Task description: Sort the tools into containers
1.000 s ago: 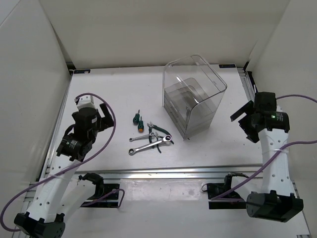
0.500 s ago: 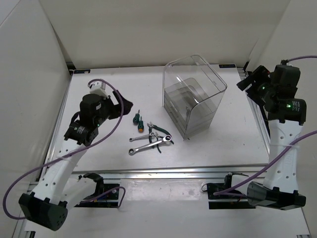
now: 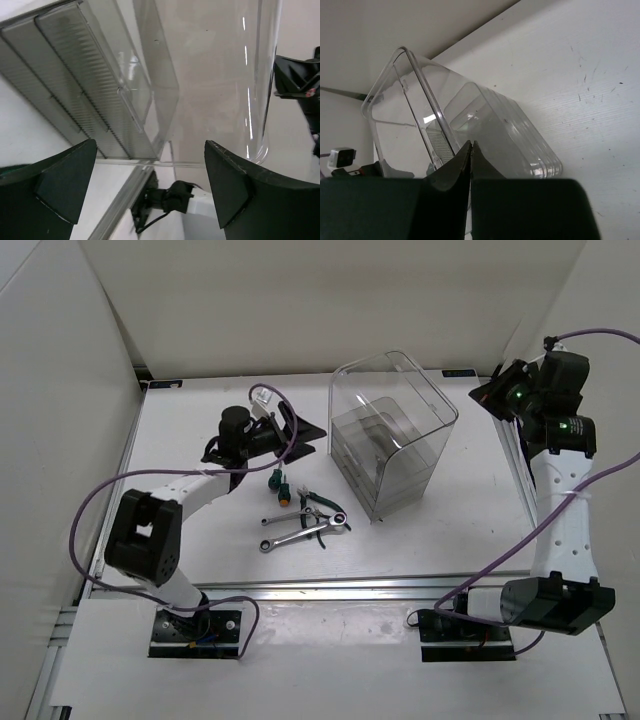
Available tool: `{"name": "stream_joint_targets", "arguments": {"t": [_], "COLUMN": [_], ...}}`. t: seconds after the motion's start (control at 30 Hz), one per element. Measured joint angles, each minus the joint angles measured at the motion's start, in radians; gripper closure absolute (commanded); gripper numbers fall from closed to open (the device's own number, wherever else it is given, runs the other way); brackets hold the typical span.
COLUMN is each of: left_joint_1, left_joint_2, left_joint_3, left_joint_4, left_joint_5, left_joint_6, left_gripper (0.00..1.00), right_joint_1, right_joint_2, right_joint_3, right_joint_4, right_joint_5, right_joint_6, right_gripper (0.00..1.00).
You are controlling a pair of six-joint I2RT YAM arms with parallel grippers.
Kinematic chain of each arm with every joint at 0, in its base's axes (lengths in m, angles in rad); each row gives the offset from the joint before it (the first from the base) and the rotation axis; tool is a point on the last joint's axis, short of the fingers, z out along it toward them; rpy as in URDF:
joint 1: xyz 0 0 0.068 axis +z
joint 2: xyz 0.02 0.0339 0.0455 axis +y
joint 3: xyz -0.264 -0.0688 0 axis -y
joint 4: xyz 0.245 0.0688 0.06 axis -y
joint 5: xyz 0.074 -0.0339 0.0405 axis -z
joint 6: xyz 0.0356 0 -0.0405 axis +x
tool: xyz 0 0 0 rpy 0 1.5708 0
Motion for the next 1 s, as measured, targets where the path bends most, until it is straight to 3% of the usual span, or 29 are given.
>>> {"name": "stream_joint_targets", "arguments": {"t": [0.47, 1.0], "left_joint_1": [-0.119, -0.153], "left_joint_2": [0.261, 0.427], "left_joint_3": [0.039, 0.043], "left_joint_4": [0.315, 0.501], "left_joint_5": [-0.002, -0.068], "left_joint_6": [-0.291, -0.479], "left_gripper": [0.14, 0.48], "right_joint_1": [0.001, 0.008], "right_joint_2": [0.022, 0.042], "right_joint_3": [-0.073, -0.074], "right_joint_4": [0.119, 0.119], "right_joint_5": [-0.007, 0.002], "right_joint_6": [0.100, 0.153], "right_gripper": [1.00, 1.00]}}
